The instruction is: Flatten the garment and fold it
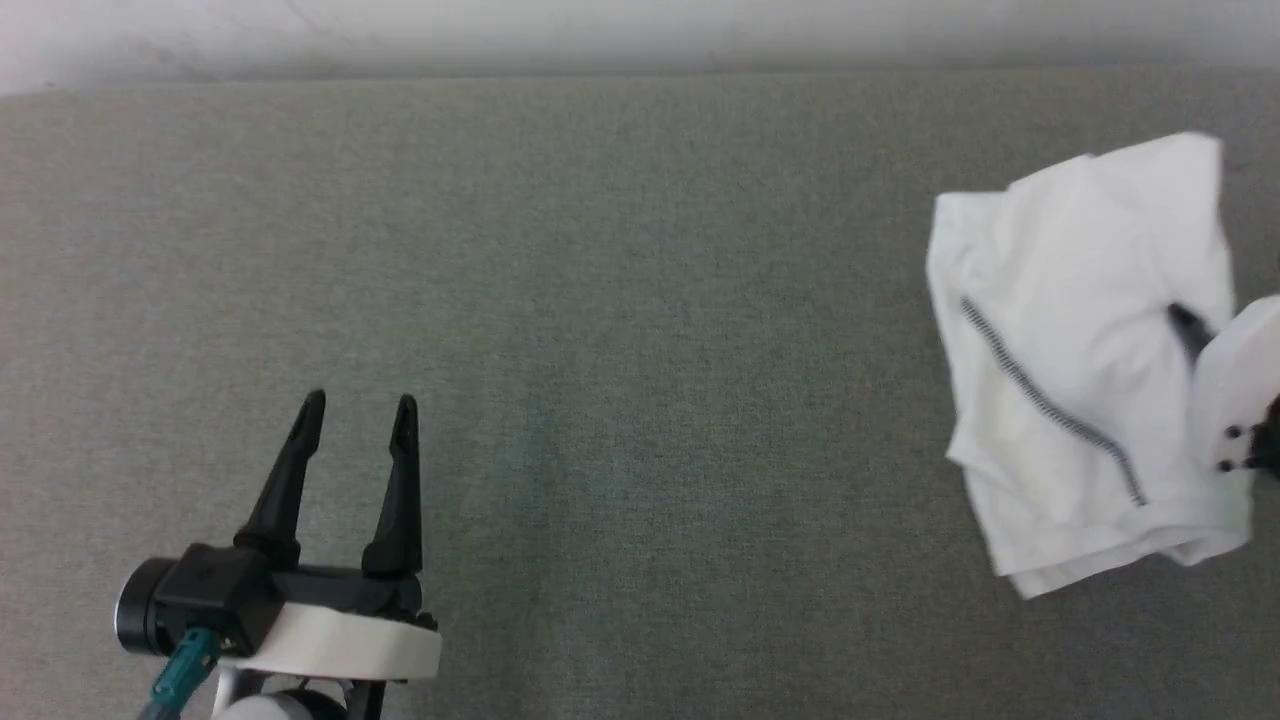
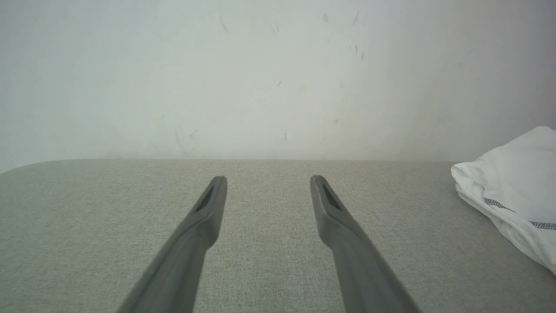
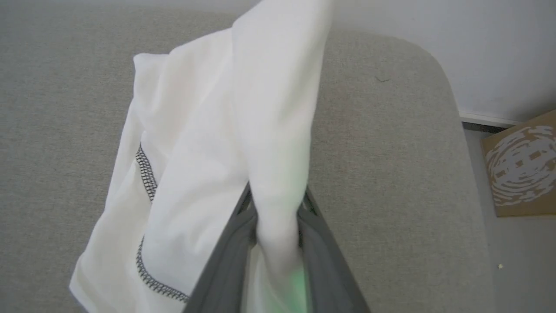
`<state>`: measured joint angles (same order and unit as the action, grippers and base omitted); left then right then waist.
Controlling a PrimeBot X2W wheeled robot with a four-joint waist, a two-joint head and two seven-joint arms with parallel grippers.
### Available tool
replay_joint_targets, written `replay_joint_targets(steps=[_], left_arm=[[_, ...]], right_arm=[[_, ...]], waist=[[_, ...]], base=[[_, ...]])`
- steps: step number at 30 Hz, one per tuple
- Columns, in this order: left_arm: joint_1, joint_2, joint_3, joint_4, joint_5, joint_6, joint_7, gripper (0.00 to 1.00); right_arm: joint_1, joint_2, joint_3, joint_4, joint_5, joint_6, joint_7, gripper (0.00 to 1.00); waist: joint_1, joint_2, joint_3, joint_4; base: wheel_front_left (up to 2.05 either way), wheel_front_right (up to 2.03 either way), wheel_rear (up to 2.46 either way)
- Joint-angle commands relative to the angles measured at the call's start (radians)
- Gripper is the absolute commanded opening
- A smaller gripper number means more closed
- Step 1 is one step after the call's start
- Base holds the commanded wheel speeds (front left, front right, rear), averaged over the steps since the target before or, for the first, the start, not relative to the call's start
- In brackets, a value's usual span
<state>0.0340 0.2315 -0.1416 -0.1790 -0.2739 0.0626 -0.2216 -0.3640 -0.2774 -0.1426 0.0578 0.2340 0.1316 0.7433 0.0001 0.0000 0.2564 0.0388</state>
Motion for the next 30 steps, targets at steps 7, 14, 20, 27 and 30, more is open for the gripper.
replay_joint_targets(steps=[7, 14, 20, 27, 30], left_arm=[[-0.08, 0.017, 0.022, -0.046, 0.02, 0.011, -0.01, 1.0], [-0.146, 0.04, 0.041, -0.086, 0.039, 0.013, -0.02, 1.0], [-0.198, 0.049, 0.043, -0.108, 0.059, 0.015, -0.028, 1.0], [-0.218, 0.04, 0.049, -0.133, 0.078, 0.017, -0.038, 1.0], [-0.214, 0.031, 0.058, -0.129, 0.074, 0.022, -0.039, 1.0]], right_arm=[[-0.061, -0.23, 0.048, -0.016, -0.051, -0.001, 0.024, 0.0], [-0.107, -0.335, 0.035, 0.028, -0.077, -0.001, -0.023, 0.0], [-0.13, -0.356, -0.013, 0.081, -0.129, -0.001, -0.071, 0.0], [-0.135, -0.312, -0.048, 0.122, -0.161, -0.001, -0.123, 0.68], [-0.138, -0.295, -0.05, 0.131, -0.176, -0.001, -0.146, 1.0]], waist=[[-0.0001, 0.0, 0.157, -0.058], [-0.0001, 0.0, 0.264, -0.079], [-0.0001, 0.0, 0.328, -0.091], [-0.0001, 0.0, 0.353, -0.098], [-0.0001, 0.0, 0.339, -0.103]], base=[[0.0, 0.0, 0.0], [0.0, 0.0, 0.0], [0.0, 0.0, 0.0], [0.0, 0.0, 0.0], [0.0, 0.0, 0.0]])
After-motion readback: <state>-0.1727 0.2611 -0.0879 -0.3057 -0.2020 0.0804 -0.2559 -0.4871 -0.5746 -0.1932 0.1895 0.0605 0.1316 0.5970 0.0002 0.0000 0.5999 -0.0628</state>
